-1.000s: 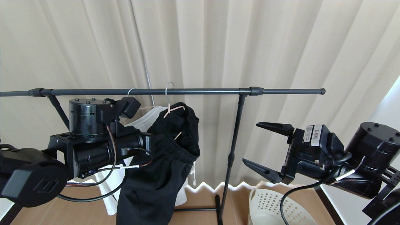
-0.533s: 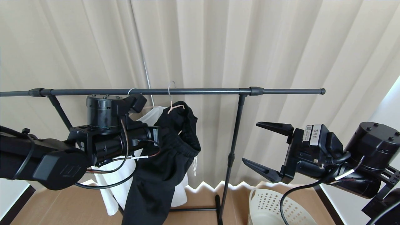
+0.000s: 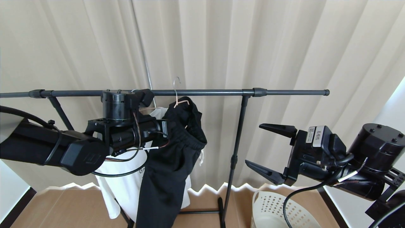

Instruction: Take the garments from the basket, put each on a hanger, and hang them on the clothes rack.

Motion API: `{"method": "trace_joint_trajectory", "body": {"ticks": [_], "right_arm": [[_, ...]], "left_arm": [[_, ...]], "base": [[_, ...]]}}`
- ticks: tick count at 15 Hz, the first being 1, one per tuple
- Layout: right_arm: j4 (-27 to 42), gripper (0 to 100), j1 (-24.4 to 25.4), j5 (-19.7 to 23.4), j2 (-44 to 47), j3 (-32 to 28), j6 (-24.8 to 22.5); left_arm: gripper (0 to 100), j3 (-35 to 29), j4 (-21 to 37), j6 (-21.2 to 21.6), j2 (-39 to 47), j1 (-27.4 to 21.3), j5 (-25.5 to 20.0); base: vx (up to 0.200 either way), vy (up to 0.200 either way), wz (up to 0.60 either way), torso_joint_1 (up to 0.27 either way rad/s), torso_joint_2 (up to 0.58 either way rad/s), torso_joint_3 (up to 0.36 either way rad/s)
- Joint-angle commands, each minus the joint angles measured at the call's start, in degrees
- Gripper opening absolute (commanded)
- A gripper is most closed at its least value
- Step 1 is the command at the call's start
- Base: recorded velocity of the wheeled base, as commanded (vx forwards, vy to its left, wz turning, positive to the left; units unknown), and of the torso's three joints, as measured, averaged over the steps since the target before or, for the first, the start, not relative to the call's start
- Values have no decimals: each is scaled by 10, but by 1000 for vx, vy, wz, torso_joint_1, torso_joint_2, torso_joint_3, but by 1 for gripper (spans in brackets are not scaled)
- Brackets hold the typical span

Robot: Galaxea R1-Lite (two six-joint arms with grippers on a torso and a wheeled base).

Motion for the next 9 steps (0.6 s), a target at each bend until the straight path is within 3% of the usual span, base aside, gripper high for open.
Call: {"method": "trace_joint_trajectory", "body": {"ticks": [1, 9], "right_arm": [[0, 100, 0, 0, 1, 1, 0], [0, 100, 0, 0, -4, 4, 0]], "left_arm": [[0, -12, 0, 0, 16, 3, 0], [0, -21, 0, -2, 54, 3, 0]], "base": [[0, 0, 0, 0, 0, 0], [0, 0, 0, 0, 0, 0]]}}
